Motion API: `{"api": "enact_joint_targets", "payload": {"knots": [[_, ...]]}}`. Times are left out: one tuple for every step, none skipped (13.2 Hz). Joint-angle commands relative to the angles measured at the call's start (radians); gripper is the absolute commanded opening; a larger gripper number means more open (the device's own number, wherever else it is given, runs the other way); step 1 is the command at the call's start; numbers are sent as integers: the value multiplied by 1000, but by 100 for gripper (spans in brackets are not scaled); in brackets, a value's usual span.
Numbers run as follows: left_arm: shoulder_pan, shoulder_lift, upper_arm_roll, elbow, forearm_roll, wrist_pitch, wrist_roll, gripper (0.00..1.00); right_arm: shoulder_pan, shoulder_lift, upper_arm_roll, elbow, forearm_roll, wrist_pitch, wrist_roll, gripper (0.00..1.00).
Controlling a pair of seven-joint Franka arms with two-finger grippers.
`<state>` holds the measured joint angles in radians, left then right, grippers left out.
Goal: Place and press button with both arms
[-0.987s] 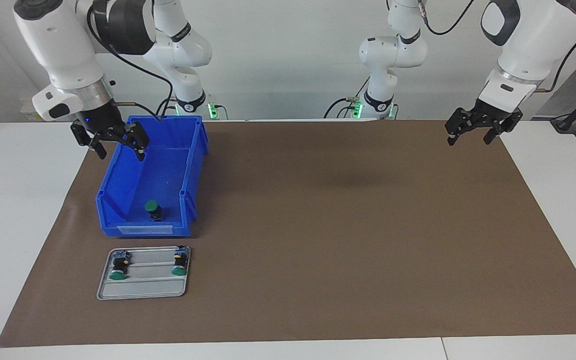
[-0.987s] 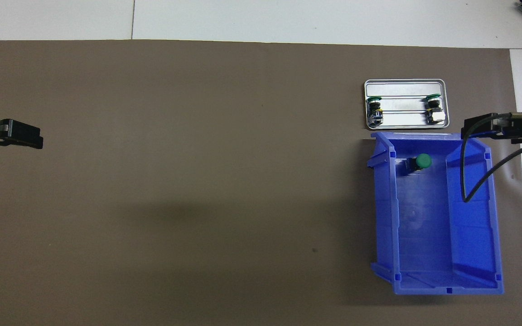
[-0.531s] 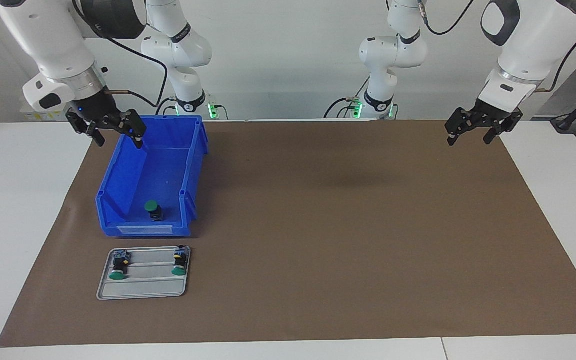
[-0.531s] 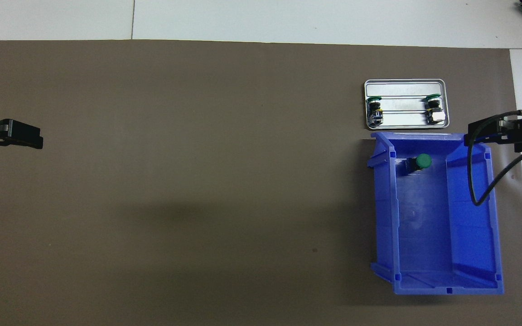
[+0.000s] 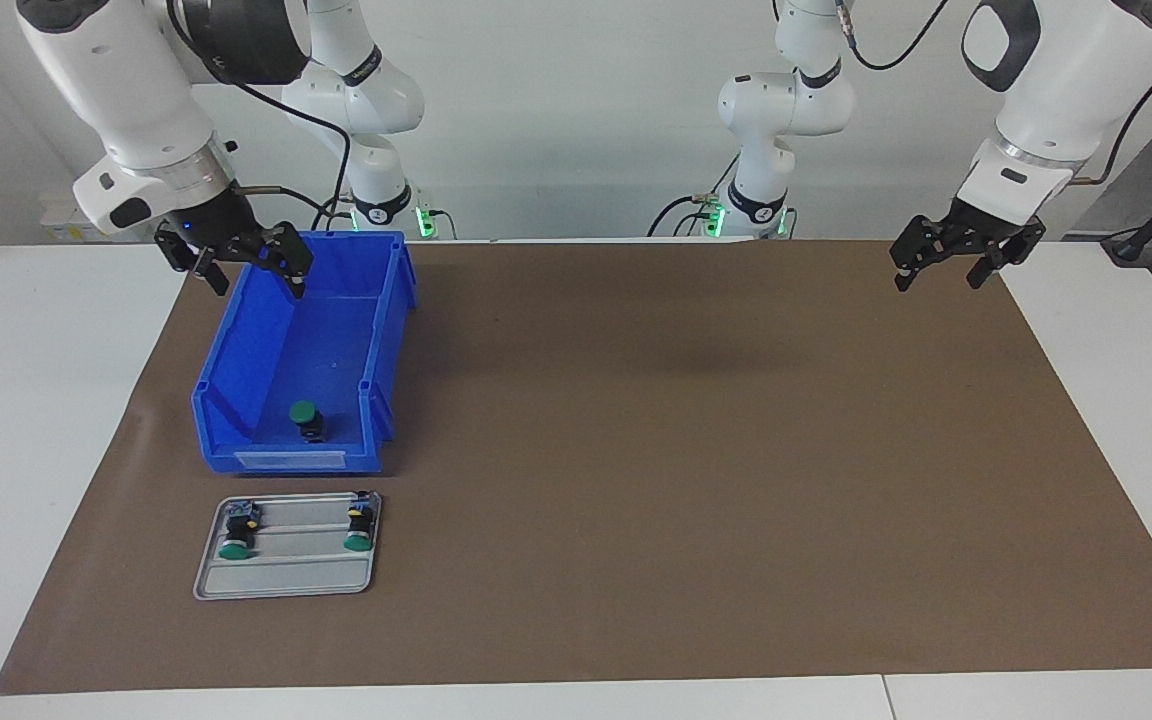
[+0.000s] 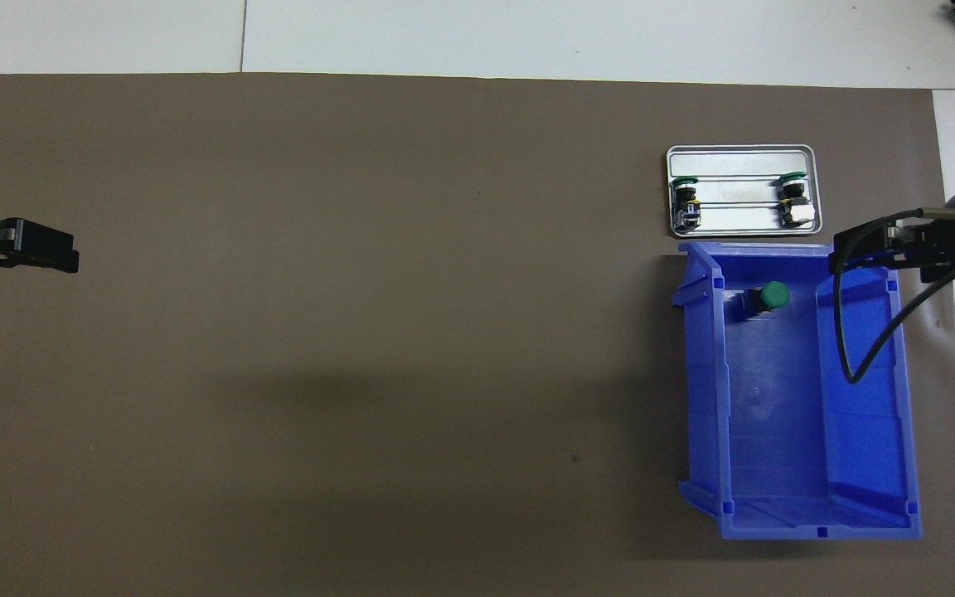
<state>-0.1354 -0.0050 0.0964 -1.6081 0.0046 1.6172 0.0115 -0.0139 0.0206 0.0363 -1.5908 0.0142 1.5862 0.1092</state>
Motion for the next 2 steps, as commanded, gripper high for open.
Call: {"api": "enact_joint_targets", "payload": {"knots": [[0, -27, 5, -29, -9, -2, 4, 100, -4, -11, 8, -15, -2, 5, 10, 100], [0, -27, 5, -29, -9, 0, 4, 100, -4, -11, 8, -14, -2, 6, 10, 100]]}}
